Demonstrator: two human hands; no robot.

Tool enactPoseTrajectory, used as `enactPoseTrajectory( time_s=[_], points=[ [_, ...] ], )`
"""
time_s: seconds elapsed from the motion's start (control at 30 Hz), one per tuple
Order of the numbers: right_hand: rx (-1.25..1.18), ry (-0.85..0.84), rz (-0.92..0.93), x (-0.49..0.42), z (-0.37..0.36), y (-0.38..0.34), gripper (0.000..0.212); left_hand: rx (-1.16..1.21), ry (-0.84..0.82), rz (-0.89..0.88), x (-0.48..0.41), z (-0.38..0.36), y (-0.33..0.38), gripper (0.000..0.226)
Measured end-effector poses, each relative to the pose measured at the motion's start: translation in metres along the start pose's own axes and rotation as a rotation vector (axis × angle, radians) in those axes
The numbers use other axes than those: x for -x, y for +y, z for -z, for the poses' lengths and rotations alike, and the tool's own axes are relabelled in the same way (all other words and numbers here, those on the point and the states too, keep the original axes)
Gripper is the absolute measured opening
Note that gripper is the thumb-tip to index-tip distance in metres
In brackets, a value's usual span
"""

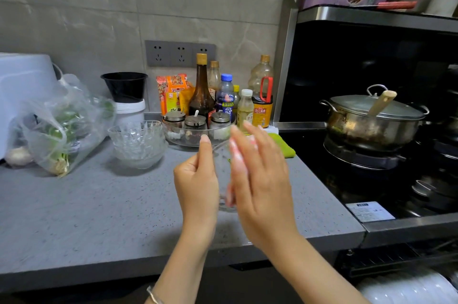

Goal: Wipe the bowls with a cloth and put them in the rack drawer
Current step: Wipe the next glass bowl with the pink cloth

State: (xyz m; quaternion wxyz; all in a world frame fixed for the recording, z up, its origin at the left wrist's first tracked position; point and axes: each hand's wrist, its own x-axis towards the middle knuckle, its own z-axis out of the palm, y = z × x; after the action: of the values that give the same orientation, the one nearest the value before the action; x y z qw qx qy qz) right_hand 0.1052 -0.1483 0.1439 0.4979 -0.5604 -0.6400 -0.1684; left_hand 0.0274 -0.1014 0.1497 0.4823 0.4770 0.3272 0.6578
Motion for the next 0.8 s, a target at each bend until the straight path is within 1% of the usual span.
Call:
enactPoseTrajectory(
  time_s=[0.07, 0.13, 0.2, 0.27, 0.3, 0.33, 0.37, 0.43, 0.47, 0.5, 0.57, 0.63, 0.67, 0.7, 0.77, 0.8],
  points=[
    [0.151, 0.042, 0.101, -0.001, -0.004, -0.004, 0.046, 0.023, -0.019, 0.008, 0.002, -0.004, -0.002, 0.055],
    [0.109, 0.075, 0.089, -0.006, -0.002, -0.004, 0.044, 0.007, -0.003, 0.008, 0.005, -0.005, 0.001, 0.055],
    [-0.106, 0.058, -0.023, -0.014, 0.005, 0.002, 0.042, 0.017, 0.032, 0.019, 0.008, -0.003, 0.006, 0.06],
    [-0.387, 0.042, -0.21, -0.018, 0.009, 0.009, 0.039, 0.078, 0.059, 0.046, 0.01, 0.0, 0.009, 0.065],
    [-0.452, 0.035, -0.281, -0.017, 0.009, 0.01, 0.04, 0.098, 0.07, 0.055, 0.009, 0.001, 0.01, 0.065],
    [-0.442, 0.023, -0.294, -0.015, 0.008, 0.008, 0.042, 0.109, 0.075, 0.063, 0.009, 0.002, 0.01, 0.064],
    [-0.362, 0.024, -0.247, -0.011, 0.007, 0.004, 0.045, 0.113, 0.074, 0.067, 0.008, 0.002, 0.008, 0.061],
    [-0.069, 0.024, -0.074, -0.004, 0.002, -0.005, 0.046, 0.099, 0.056, 0.062, 0.007, 0.0, 0.007, 0.058],
    [0.066, 0.035, 0.014, -0.002, 0.0, -0.006, 0.046, 0.072, 0.048, 0.047, 0.007, 0.0, 0.006, 0.06],
    [0.13, 0.045, 0.064, -0.002, -0.002, -0.005, 0.046, 0.051, 0.041, 0.032, 0.008, -0.001, 0.005, 0.062],
    [0.068, 0.049, 0.043, -0.008, -0.001, -0.001, 0.045, 0.041, 0.027, 0.013, 0.008, -0.001, 0.006, 0.062],
    [-0.166, 0.046, -0.084, -0.014, 0.003, 0.004, 0.04, 0.07, 0.004, 0.023, 0.007, 0.002, 0.006, 0.065],
    [-0.325, 0.041, -0.178, -0.018, 0.006, 0.005, 0.037, 0.118, -0.005, 0.053, 0.006, 0.005, 0.005, 0.067],
    [-0.492, 0.024, -0.299, -0.021, 0.01, 0.004, 0.035, 0.165, -0.001, 0.093, 0.005, 0.007, 0.004, 0.063],
    [-0.774, 0.009, -0.605, -0.023, 0.018, 0.003, 0.037, 0.215, 0.022, 0.156, 0.002, 0.011, 0.003, 0.044],
    [-0.825, 0.015, -0.703, -0.023, 0.021, 0.004, 0.042, 0.225, 0.021, 0.176, 0.001, 0.013, 0.002, 0.037]
  ],
)
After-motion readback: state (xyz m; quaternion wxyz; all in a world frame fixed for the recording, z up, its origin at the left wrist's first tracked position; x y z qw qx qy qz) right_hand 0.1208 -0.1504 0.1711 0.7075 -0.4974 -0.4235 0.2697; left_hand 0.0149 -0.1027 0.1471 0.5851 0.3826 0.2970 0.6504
